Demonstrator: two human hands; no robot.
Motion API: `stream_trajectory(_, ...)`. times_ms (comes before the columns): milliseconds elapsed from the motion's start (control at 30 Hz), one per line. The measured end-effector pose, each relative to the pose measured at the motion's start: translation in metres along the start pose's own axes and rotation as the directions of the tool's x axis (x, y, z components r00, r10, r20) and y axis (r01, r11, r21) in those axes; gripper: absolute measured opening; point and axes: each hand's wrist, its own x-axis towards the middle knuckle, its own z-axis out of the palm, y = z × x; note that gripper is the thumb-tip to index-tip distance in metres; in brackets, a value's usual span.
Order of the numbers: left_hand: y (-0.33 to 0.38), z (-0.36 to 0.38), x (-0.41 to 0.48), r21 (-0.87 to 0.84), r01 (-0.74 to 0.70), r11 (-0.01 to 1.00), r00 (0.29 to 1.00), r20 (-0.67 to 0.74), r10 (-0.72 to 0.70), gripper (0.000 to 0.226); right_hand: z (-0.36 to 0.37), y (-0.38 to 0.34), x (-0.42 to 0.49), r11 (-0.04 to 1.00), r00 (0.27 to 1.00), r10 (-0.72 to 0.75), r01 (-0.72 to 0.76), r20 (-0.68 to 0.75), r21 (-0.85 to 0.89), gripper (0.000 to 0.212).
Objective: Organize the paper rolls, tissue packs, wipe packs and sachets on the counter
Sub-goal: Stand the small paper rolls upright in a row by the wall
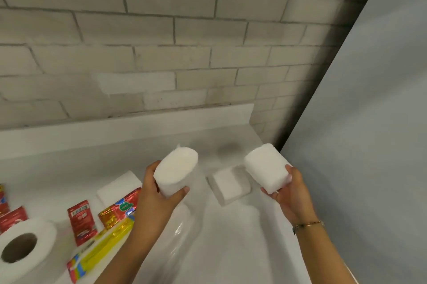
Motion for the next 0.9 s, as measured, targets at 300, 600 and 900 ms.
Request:
stream_trajectory(300,-0.001,0.111,0.086,-0.136,0.103,0.985,0.961,-0.240,-0.134,0.077,0.033,-0.048,0.151,0.536,0.928,-0.313,0.348,0.202,-0.769,0.039)
stream_trajectory(600,-0.031,0.169,0.145,0.082,0.284,0.955,0.910,-0.338,-0.241,0.074,0.081,-0.016,0.212,0.137,0.928,-0.089,0.372,0.362,-0.918,0.047)
stream_trajectory(900,-0.037,0.184,0.142,0.133,0.362,0.923,0.911,-0.261,-0.320,0.104,0.081,-0.025,0.202,0.125,0.923,-0.186,0.363,0.338,-0.923,0.071)
